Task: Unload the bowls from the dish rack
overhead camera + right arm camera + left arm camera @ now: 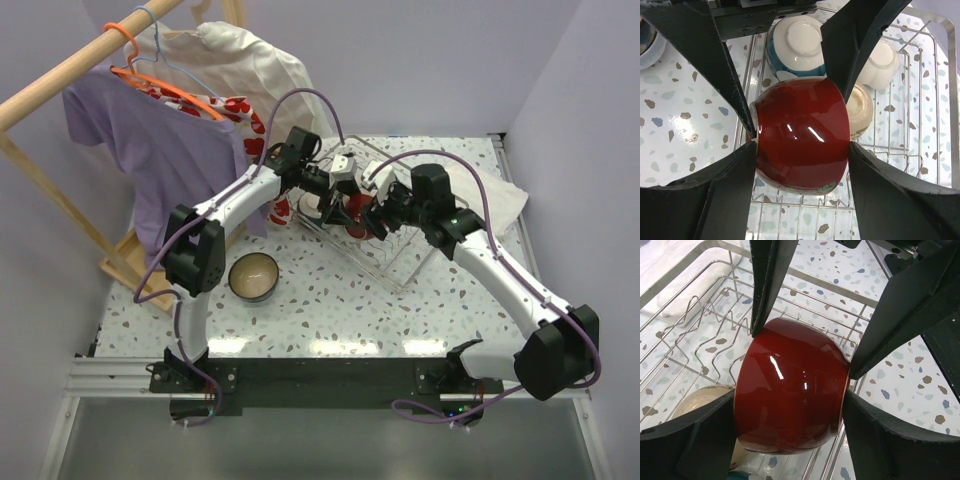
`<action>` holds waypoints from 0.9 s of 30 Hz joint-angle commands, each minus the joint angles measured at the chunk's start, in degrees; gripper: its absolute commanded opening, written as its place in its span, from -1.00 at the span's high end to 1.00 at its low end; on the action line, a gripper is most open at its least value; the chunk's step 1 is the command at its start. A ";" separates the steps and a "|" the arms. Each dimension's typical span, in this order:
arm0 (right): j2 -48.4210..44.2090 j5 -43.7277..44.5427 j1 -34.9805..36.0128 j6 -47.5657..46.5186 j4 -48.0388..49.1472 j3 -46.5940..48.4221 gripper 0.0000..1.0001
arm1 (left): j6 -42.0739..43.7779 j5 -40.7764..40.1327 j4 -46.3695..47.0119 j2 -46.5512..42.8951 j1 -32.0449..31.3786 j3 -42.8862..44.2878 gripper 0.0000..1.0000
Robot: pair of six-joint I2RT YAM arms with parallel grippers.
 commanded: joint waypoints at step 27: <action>-2.70 2.52 0.19 4.16 7.56 1.28 -0.60 | -0.69 1.62 1.92 -2.93 0.42 1.63 0.35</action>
